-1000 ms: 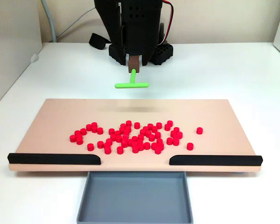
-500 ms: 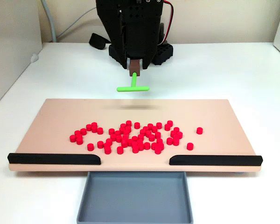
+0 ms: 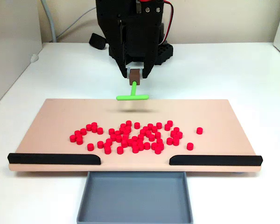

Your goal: Gather the bottom side granules

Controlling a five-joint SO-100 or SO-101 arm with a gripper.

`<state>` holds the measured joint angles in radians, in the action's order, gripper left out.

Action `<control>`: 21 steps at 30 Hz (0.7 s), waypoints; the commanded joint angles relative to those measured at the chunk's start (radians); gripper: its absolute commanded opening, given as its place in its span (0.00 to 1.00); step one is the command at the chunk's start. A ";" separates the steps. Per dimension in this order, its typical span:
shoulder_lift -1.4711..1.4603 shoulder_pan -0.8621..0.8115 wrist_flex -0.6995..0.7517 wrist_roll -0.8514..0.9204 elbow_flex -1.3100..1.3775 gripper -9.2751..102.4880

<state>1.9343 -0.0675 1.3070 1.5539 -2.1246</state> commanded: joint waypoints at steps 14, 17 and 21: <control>-0.074 0.006 -0.064 -0.012 -0.002 0.08; -0.075 0.006 -0.086 -0.012 -0.014 0.08; -0.086 0.006 -0.087 -0.005 -0.017 0.08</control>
<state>1.8500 -0.0675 1.2210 1.5447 -2.1430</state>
